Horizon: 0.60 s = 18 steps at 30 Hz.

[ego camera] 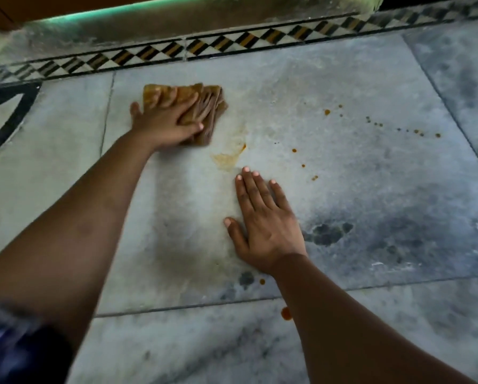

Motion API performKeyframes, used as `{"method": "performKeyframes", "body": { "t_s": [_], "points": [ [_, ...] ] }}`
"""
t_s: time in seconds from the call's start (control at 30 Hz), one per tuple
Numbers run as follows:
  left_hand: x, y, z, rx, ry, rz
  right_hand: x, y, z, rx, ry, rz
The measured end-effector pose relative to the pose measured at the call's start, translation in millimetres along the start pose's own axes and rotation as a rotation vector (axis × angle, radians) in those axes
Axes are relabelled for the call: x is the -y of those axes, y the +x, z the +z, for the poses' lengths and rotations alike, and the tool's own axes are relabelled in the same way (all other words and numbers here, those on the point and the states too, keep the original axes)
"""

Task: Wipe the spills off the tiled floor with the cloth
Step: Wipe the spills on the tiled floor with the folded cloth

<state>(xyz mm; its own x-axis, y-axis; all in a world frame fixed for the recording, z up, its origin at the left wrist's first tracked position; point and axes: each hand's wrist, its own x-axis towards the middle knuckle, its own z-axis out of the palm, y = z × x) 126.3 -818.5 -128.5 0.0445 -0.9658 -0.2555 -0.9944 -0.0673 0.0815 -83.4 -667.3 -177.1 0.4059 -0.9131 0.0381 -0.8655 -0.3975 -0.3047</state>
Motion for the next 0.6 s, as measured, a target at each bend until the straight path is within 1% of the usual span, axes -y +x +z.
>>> {"method": "performKeyframes", "body": {
  "t_s": [0.07, 0.17, 0.23, 0.3, 0.37, 0.4, 0.47, 0.5, 0.53, 0.6],
  "points": [
    [-36.6, 15.9, -3.1, -0.035, -0.080, 0.025, 0.4, -0.6, -0.6, -0.002, 0.006, -0.001],
    [-87.4, 3.6, 12.2, -0.047, -0.072, 0.194, -0.9, -1.6, -3.5, -0.022, -0.004, -0.003],
    [-86.2, -24.1, 26.4, -0.053, -0.032, 0.282, 0.7, -2.1, -4.3, -0.036, 0.017, -0.005],
    [-58.5, -47.5, 32.9, -0.041, -0.023, 0.329, 2.0, -2.0, -3.9, -0.074, 0.050, 0.015],
    [-28.8, -61.4, 25.7, 0.021, -0.038, 0.282, -0.5, -4.0, -4.7, -0.092, 0.068, 0.025],
    [-20.2, -61.0, 17.3, 0.082, -0.076, 0.213, -1.1, -4.1, -5.2, -0.082, 0.081, 0.030],
    [-22.4, -55.1, 0.3, 0.206, -0.245, 0.069, 1.9, -5.3, -10.6, -0.097, 0.143, 0.036],
    [-32.9, -53.2, -1.9, 0.231, -0.304, 0.030, 2.3, -6.1, -13.6, -0.127, 0.193, 0.051],
    [-47.7, -56.9, 1.5, 0.231, -0.308, 0.011, -2.1, -11.7, -17.6, -0.168, 0.225, 0.083],
    [-67.5, -67.9, 13.9, 0.199, -0.238, 0.056, -26.7, -25.1, -26.0, -0.220, 0.185, 0.184]
  ]
}}
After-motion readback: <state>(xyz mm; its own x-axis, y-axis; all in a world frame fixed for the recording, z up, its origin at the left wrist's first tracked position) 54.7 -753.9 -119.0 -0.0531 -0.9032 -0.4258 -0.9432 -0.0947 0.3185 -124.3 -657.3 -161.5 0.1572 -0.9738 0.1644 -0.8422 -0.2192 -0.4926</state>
